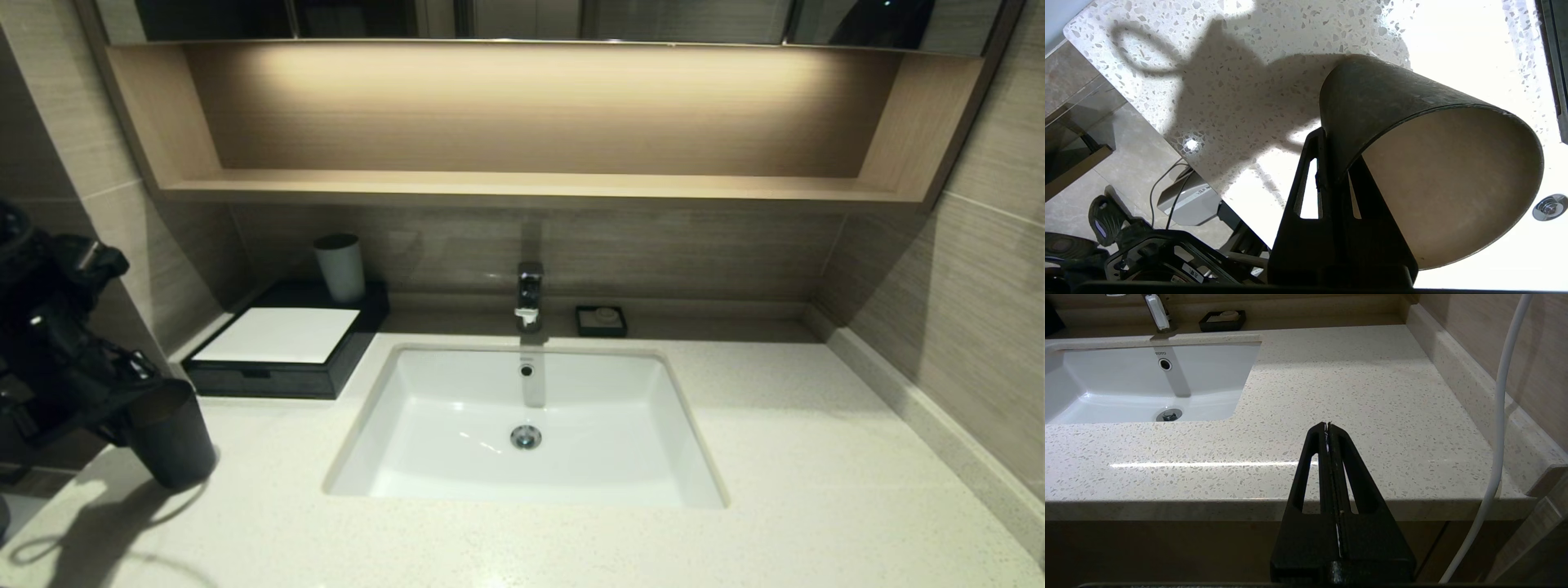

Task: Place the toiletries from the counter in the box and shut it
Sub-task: Place the cup on the table

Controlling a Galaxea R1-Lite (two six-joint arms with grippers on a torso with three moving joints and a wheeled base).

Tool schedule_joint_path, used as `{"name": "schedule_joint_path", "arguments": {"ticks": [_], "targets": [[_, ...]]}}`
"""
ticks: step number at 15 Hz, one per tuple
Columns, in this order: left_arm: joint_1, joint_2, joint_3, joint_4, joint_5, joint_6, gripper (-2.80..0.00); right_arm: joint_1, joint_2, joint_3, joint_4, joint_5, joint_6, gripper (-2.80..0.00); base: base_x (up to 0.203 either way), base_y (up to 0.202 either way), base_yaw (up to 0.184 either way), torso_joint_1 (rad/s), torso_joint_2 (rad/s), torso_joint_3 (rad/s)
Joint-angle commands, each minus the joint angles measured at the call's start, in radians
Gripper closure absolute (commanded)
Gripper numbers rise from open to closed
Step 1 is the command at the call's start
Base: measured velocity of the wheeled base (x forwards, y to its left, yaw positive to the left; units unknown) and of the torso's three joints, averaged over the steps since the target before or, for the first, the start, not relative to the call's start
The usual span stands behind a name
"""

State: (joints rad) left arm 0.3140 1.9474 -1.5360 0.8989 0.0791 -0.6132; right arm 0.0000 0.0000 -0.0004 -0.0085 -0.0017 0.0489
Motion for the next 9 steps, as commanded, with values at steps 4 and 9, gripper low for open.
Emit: {"name": "schedule_joint_path", "arguments": {"ticks": [4,9], "targets": [[0.004,0.004,0.0,0.005,-0.001,-0.005,0.0,0.0,0.002,-0.001,-0.001,0.0,0.0,0.0,0.0,0.0,0.0,0.0,0.0,0.0],[0.004,0.019,0.0,0.005,-0.002,-0.006,0.0,0.0,0.002,0.0,-0.001,0.0,0.0,0.0,0.0,0.0,0.0,0.0,0.0,0.0]]}}
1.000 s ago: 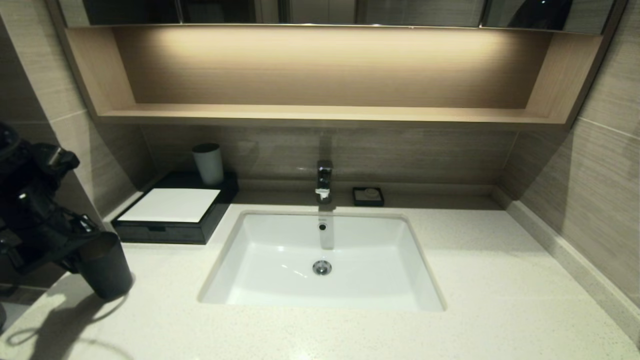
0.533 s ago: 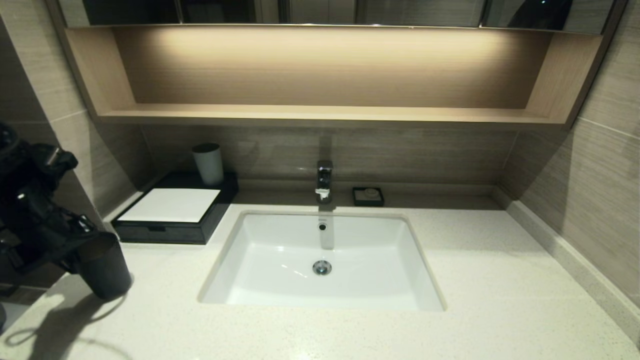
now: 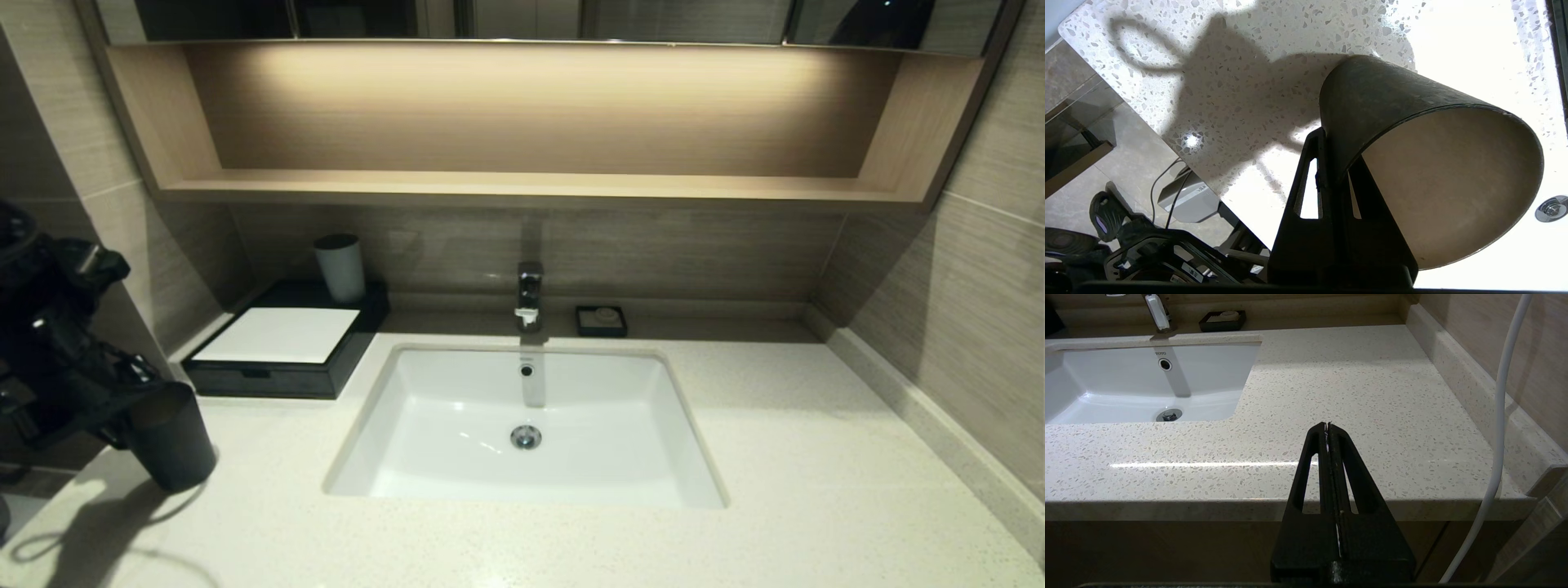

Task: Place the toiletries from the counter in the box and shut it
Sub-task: Place the cup on the table

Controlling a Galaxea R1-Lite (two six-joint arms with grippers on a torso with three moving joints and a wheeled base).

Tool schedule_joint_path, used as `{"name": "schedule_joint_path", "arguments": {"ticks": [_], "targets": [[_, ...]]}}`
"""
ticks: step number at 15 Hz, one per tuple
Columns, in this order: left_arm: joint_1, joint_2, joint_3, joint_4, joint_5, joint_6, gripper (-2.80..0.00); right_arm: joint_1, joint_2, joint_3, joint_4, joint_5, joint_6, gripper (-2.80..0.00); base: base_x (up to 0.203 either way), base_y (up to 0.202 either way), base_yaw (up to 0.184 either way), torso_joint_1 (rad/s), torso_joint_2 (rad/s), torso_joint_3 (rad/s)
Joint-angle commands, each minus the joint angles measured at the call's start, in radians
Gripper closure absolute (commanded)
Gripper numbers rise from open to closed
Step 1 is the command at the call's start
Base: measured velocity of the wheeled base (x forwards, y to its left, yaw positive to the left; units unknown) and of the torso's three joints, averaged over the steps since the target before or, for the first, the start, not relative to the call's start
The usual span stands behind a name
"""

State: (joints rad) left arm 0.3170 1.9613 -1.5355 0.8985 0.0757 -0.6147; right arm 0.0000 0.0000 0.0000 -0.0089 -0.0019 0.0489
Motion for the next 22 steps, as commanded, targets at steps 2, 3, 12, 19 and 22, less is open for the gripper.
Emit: {"name": "schedule_joint_path", "arguments": {"ticks": [2,3,12,19,22], "targets": [[0.001,0.007,0.0,0.005,0.001,-0.005,0.0,0.0,0.002,0.0,0.001,0.0,0.0,0.0,0.0,0.0,0.0,0.0,0.0,0.0],[0.001,0.008,0.0,0.005,0.001,-0.005,0.0,0.0,0.002,0.0,0.0,0.0,0.0,0.0,0.0,0.0,0.0,0.0,0.0,0.0],[-0.001,0.003,-0.001,0.005,0.001,-0.017,-2.8,0.0,0.002,0.0,0.0,0.0,0.0,0.0,0.0,0.0,0.0,0.0,0.0,0.0],[-0.012,-0.086,0.001,0.015,0.002,-0.02,-2.8,0.0,0.002,0.0,0.0,0.0,0.0,0.0,0.0,0.0,0.0,0.0,0.0,0.0],[-0.013,-0.122,0.009,0.017,0.003,-0.02,-2.8,0.0,0.002,0.0,0.0,0.0,0.0,0.0,0.0,0.0,0.0,0.0,0.0,0.0]]}}
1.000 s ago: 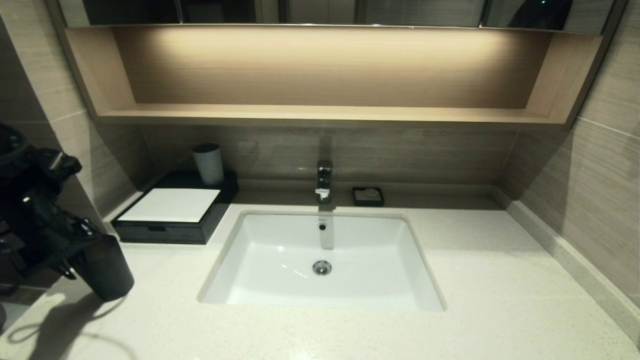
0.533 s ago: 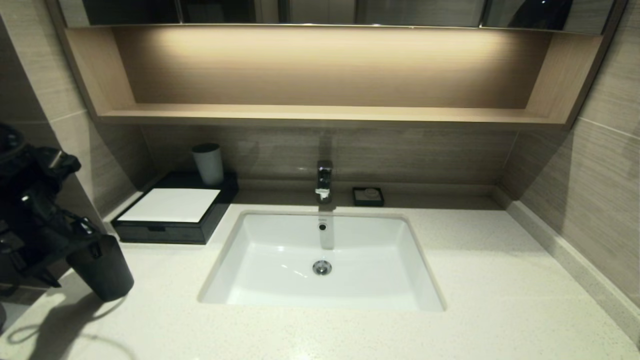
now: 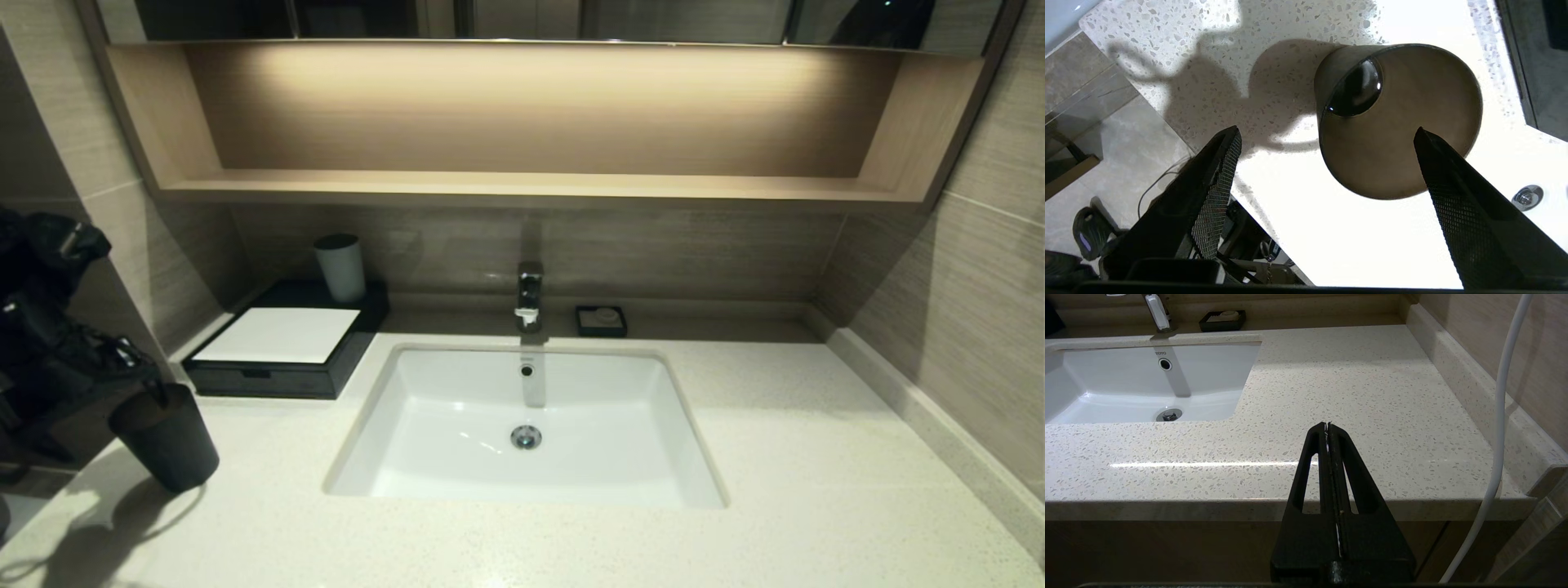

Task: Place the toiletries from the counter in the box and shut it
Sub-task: Place the cup on the table, then pick up the cup

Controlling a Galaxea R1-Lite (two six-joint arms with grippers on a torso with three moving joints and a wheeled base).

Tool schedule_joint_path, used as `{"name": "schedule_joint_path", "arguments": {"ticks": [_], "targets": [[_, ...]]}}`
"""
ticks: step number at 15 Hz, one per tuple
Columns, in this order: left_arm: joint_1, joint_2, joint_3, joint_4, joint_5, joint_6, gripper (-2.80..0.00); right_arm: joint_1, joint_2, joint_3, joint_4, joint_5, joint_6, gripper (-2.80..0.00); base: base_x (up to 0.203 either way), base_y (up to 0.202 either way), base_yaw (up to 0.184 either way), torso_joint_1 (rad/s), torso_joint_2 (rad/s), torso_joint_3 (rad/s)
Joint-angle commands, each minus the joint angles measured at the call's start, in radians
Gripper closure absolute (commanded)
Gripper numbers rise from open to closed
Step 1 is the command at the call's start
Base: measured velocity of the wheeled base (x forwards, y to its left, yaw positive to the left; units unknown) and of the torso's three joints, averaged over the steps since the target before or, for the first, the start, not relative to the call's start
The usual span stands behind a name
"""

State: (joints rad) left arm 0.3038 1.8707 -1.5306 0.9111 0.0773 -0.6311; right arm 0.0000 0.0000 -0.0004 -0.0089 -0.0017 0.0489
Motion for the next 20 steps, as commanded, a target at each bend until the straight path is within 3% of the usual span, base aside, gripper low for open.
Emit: {"name": "schedule_joint_path", "arguments": {"ticks": [1,11,14,15,20], "targets": [[0.0,-0.044,0.004,0.005,0.001,-0.004,-2.8,0.0,0.002,-0.001,0.0,0.0,0.0,0.0,0.0,0.0,0.0,0.0,0.0,0.0],[-0.023,-0.338,0.039,-0.021,0.003,0.002,-2.8,0.0,0.002,0.0,0.0,0.0,0.0,0.0,0.0,0.0,0.0,0.0,0.0,0.0],[-0.024,-0.428,0.119,-0.08,0.008,0.037,-2.8,0.0,0.002,0.0,0.0,0.0,0.0,0.0,0.0,0.0,0.0,0.0,0.0,0.0],[-0.023,-0.452,0.157,-0.105,0.01,0.056,0.0,0.0,0.002,0.0,0.0,0.0,0.0,0.0,0.0,0.0,0.0,0.0,0.0,0.0],[0.005,-0.549,0.356,-0.276,0.015,0.114,0.0,0.0,0.002,-0.001,0.001,0.0,0.0,0.0,0.0,0.0,0.0,0.0,0.0,0.0]]}}
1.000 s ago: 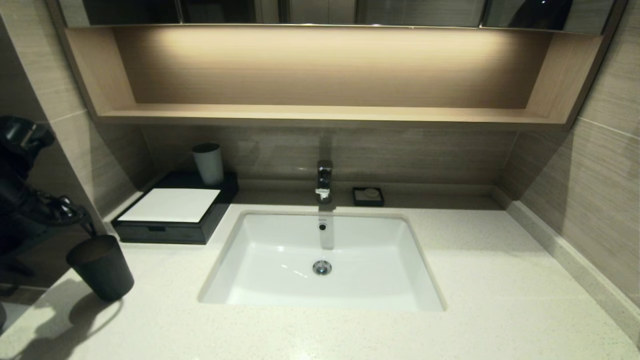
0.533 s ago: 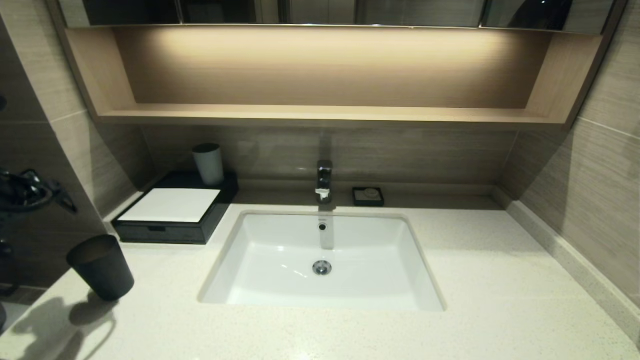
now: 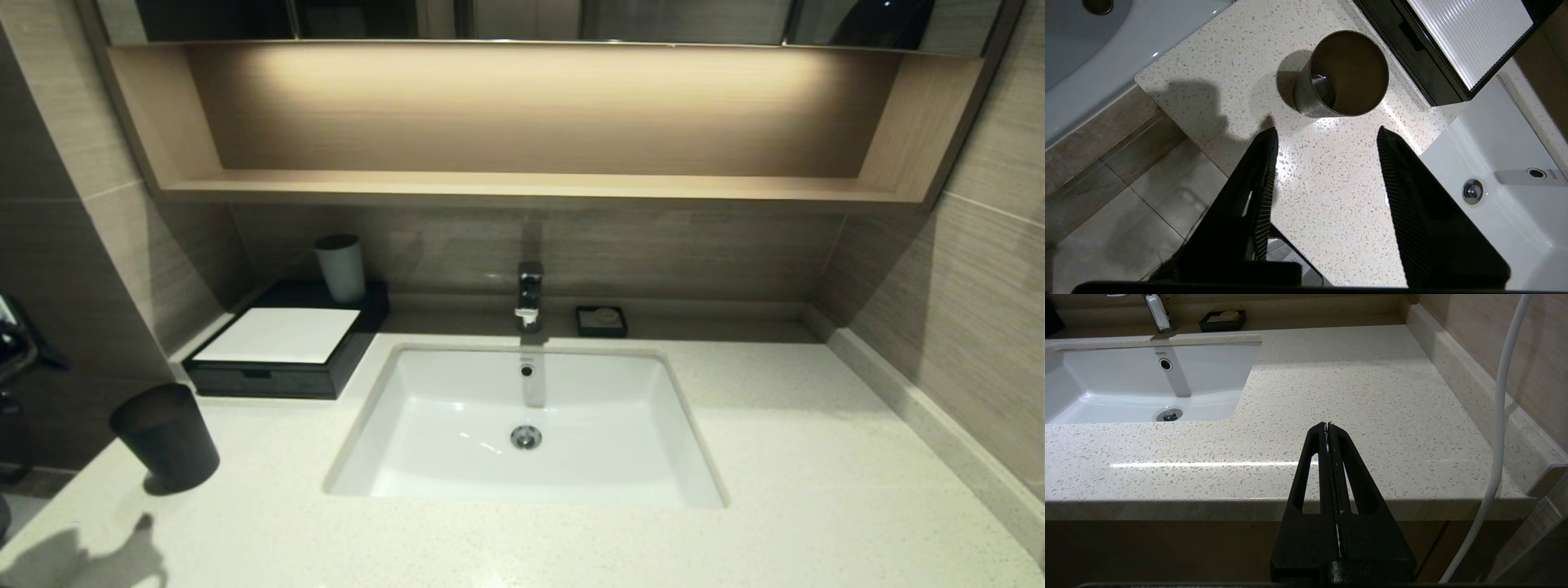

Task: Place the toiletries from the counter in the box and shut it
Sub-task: Pick up the cup

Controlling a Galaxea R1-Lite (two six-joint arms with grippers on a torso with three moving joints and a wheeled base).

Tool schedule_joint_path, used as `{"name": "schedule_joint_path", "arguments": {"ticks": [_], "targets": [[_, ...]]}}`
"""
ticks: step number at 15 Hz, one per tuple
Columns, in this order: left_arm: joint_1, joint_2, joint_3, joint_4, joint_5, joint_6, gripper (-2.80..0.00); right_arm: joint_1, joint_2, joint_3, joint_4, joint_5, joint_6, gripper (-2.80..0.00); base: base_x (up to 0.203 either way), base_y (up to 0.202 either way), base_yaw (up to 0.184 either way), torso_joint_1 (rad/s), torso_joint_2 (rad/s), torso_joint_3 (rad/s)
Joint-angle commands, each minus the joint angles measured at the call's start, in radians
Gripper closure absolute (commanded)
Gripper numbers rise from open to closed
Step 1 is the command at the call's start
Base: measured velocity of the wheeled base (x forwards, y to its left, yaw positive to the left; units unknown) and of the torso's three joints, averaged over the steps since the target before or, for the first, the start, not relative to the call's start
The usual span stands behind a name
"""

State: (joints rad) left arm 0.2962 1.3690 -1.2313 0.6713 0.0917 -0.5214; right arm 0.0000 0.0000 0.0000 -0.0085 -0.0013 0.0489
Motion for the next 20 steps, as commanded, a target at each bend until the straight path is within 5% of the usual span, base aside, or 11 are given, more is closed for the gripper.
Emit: {"name": "schedule_joint_path", "arguments": {"ticks": [1,6,12,20], "targets": [[0.023,-0.061,0.094,-0.091,-0.001,0.014,0.0,0.0,0.002,0.0,-0.001,0.0,0.0,0.0,0.0,0.0,0.0,0.0,0.0,0.0],[0.035,-0.074,0.218,-0.258,-0.003,0.029,0.0,0.0,0.002,0.0,-0.001,0.0,0.0,0.0,0.0,0.0,0.0,0.0,0.0,0.0],[0.034,-0.084,0.26,-0.302,-0.009,0.044,0.0,0.0,0.002,0.0,-0.001,0.0,0.0,0.0,0.0,0.0,0.0,0.0,0.0,0.0],[0.036,-0.093,0.621,-0.766,-0.049,0.246,0.0,0.0,0.002,-0.001,-0.001,0.0,0.0,0.0,0.0,0.0,0.0,0.0,0.0,0.0]]}}
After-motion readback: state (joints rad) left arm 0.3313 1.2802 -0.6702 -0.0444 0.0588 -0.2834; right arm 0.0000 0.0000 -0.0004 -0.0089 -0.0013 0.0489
